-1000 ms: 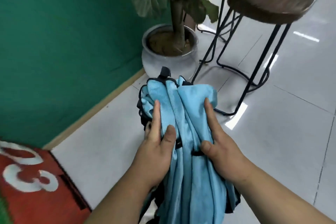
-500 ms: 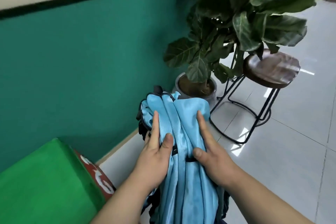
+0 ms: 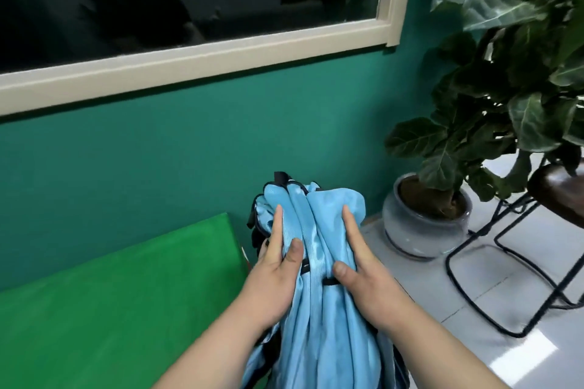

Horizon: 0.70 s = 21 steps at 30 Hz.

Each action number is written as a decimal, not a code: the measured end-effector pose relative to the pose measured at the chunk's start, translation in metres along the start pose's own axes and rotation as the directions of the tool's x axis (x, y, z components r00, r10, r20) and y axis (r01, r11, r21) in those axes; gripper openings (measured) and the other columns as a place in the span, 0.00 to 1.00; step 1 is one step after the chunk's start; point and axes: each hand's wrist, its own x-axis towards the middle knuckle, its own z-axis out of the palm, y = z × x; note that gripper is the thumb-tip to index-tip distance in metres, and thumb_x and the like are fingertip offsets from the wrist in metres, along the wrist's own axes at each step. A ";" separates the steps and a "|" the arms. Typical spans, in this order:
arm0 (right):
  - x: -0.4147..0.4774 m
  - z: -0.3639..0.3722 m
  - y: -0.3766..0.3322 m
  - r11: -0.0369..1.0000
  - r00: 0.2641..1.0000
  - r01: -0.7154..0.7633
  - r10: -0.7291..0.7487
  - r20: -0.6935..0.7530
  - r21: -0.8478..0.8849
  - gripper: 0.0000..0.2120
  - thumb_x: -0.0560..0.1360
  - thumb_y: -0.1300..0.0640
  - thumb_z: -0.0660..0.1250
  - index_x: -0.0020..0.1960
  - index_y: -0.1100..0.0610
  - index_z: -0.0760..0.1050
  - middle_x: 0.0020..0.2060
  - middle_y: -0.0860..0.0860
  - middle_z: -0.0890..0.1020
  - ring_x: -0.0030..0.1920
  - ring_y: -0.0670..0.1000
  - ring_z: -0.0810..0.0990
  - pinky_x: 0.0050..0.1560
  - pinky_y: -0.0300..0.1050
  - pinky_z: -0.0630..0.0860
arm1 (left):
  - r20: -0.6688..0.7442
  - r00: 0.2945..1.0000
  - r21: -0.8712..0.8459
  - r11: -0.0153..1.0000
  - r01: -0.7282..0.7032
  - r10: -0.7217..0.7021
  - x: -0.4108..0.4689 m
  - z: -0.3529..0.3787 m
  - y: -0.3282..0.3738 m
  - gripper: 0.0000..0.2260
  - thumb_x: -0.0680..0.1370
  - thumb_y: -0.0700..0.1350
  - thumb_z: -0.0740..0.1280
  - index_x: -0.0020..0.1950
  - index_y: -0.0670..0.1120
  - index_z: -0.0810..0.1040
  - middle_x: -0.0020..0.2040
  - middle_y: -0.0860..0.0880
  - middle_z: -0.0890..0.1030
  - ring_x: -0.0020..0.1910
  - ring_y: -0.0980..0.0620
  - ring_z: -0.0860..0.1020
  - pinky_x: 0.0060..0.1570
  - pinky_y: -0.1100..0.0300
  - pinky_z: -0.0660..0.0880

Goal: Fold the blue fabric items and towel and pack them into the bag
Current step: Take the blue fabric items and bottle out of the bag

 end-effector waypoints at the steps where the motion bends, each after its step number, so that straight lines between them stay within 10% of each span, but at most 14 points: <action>1: 0.004 0.011 -0.005 1.000 1.000 0.011 -0.011 0.015 0.001 0.46 0.67 0.29 0.66 0.77 0.33 0.44 0.75 0.31 0.59 0.75 0.34 0.59 0.76 0.42 0.58 | -0.022 1.000 -0.006 1.000 0.007 -0.007 -0.005 -0.012 -0.002 0.30 0.74 0.67 0.47 0.74 0.73 0.37 0.78 0.55 0.61 0.77 0.53 0.59 0.62 0.71 0.57; 7: 0.054 0.090 -0.033 0.999 0.991 0.036 -0.036 0.126 -0.003 0.44 0.65 0.34 0.63 0.75 0.31 0.44 0.68 0.20 0.59 0.69 0.26 0.62 0.62 0.22 0.61 | -0.124 0.991 -0.064 0.997 0.049 -0.057 -0.010 -0.099 -0.040 0.29 0.74 0.69 0.47 0.73 0.75 0.38 0.77 0.58 0.61 0.76 0.54 0.61 0.64 0.66 0.59; 21: 0.251 0.335 -0.019 0.999 0.950 -0.029 0.022 0.313 0.018 0.51 0.64 0.21 0.64 0.78 0.36 0.44 0.70 0.21 0.58 0.73 0.30 0.58 0.70 0.29 0.59 | -0.192 0.954 -0.142 0.969 0.205 -0.230 0.084 -0.318 -0.238 0.27 0.74 0.70 0.48 0.69 0.79 0.38 0.79 0.58 0.58 0.76 0.57 0.60 0.69 0.65 0.57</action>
